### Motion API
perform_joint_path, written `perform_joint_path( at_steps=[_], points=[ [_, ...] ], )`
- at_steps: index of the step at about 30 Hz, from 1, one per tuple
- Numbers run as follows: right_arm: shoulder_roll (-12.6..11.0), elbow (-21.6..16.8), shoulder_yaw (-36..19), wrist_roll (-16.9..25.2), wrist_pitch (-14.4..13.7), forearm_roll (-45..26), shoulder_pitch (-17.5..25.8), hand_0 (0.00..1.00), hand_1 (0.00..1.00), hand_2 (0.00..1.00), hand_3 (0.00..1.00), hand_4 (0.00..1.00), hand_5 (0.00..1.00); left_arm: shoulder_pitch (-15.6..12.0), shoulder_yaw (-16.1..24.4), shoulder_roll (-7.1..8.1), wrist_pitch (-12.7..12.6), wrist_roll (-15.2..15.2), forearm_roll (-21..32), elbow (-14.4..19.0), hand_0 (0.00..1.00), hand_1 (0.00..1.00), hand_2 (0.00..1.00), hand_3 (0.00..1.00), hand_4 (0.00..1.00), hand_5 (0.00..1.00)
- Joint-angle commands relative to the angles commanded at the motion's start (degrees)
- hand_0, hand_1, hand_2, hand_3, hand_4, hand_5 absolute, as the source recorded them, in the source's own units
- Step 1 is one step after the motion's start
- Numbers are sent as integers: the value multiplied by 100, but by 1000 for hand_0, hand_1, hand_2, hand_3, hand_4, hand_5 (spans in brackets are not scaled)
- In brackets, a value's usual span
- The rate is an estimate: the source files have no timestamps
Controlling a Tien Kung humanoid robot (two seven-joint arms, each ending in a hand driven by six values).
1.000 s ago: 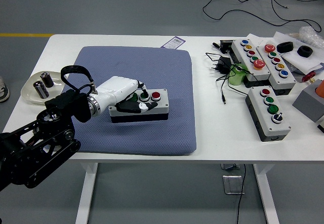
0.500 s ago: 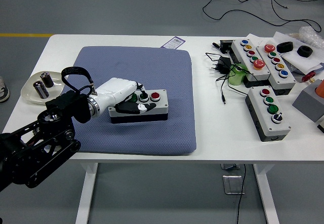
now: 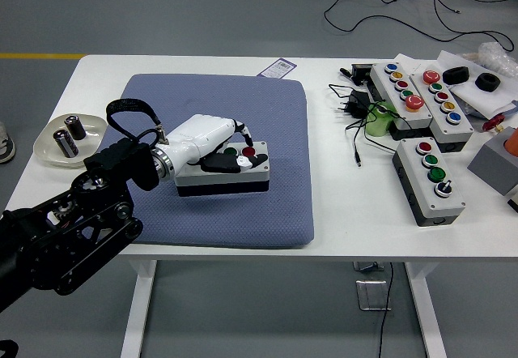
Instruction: Pick up the button,place it on the desk,press the button,press the button
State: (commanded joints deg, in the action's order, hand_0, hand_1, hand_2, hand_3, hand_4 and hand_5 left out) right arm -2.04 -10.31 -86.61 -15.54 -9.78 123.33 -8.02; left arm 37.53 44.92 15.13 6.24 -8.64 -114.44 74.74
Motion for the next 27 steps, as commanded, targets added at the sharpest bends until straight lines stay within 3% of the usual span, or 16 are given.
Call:
perform_joint_path(
  at_steps=[16, 22, 27],
  points=[
    [-2, 0, -4, 0, 0, 14, 21, 673, 646, 690, 635, 311, 193, 5, -88, -91, 135, -70, -40, -422, 2, 2, 2, 670, 769, 998],
    [-2, 0, -22, 4, -2, 27, 12, 673, 646, 690, 635, 311, 193, -16, -120, -48, 290, -77, -67, -431, 2, 2, 2, 672, 769, 998],
    [-2, 0, -42, 5, 1, 49, 8, 673, 646, 690, 635, 311, 192, -45, -58, -29, 227, -73, -66, -388, 2, 2, 2, 672, 770, 998]
  ],
)
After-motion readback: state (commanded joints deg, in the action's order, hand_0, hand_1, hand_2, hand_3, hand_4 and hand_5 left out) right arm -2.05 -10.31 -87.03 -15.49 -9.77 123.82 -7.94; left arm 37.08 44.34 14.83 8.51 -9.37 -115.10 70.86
